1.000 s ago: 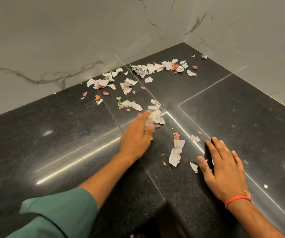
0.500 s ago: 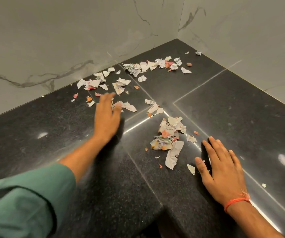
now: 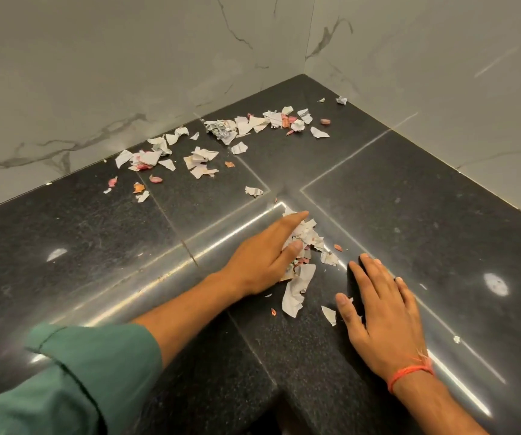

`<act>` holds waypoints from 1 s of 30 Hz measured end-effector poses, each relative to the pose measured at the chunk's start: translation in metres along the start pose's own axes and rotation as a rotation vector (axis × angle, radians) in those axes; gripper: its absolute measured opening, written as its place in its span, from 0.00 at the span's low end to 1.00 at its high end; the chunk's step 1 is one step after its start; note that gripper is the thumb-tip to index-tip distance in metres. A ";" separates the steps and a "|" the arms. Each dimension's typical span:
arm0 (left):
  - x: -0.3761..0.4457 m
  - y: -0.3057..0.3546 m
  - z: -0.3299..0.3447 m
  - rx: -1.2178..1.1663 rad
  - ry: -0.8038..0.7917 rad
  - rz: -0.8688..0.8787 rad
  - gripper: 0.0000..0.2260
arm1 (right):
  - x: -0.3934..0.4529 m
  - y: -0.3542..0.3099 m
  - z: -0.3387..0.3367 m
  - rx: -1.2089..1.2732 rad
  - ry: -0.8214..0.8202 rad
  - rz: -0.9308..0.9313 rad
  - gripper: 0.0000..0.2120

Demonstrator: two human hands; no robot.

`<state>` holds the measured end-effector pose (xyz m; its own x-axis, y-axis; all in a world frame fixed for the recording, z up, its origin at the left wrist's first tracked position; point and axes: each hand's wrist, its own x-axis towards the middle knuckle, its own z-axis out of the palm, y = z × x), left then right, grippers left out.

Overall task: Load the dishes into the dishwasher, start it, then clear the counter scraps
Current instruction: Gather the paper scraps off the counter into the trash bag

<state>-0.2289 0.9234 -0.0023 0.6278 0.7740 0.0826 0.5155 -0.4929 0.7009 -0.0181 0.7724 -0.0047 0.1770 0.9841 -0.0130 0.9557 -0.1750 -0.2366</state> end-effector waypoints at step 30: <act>0.007 0.017 -0.009 -0.185 0.189 -0.110 0.20 | -0.001 -0.002 -0.004 0.013 -0.017 -0.002 0.33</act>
<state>-0.2211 0.9237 0.0161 0.4454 0.8876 0.1175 0.4484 -0.3347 0.8288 -0.0197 0.7719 -0.0005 0.1709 0.9849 -0.0287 0.9529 -0.1727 -0.2494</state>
